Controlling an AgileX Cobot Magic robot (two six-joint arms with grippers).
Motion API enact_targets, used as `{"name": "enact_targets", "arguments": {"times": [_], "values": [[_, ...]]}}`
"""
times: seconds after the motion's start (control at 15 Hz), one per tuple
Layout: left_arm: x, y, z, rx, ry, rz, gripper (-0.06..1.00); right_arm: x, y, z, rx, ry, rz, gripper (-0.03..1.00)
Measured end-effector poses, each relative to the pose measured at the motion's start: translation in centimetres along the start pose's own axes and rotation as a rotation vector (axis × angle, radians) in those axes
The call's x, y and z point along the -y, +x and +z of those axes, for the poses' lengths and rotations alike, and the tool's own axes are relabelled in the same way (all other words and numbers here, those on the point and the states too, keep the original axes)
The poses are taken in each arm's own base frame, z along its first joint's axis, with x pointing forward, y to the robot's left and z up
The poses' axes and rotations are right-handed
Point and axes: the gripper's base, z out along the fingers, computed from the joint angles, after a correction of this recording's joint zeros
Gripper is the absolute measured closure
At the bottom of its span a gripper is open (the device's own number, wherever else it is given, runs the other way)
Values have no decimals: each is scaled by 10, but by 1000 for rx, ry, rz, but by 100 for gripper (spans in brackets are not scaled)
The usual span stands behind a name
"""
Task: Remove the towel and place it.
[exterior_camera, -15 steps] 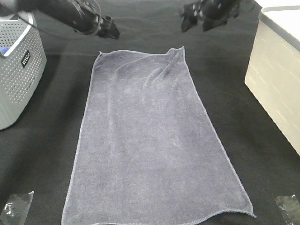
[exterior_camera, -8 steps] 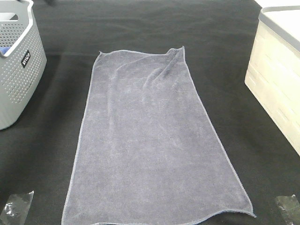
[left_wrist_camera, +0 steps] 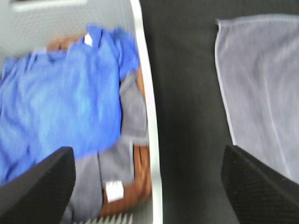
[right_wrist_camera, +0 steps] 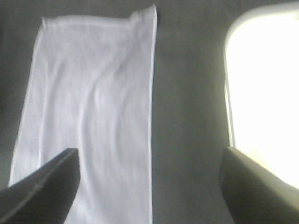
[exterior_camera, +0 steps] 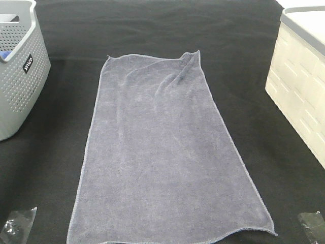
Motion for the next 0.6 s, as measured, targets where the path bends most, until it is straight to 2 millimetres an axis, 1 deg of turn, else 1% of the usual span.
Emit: {"name": "enact_targets", "arguments": {"times": [0.07, 0.13, 0.2, 0.27, 0.4, 0.53, 0.6], "values": [[1, 21, -19, -16, -4, -1, 14, -3, 25, -20, 0, 7, -11, 17], [1, 45, -36, -21, -10, -15, 14, -4, 52, -32, -15, 16, -16, 17], [1, 45, -36, -21, -10, -15, 14, -4, 52, -32, -15, 16, -16, 17], [2, 71, -47, -21, -11, -24, 14, -5, 78, -47, -11, 25, -22, 17], [5, 118, -80, 16, -12, -48, 14, -8, 133, -73, 24, 30, -38, 17], [7, 165, -109, 61, -12, -71, 14, -10, 182, -89, 67, 30, -49, 17], [7, 184, -116, 74, -19, -71, 14, -10, 204, -96, 96, 31, -55, 17]]}}
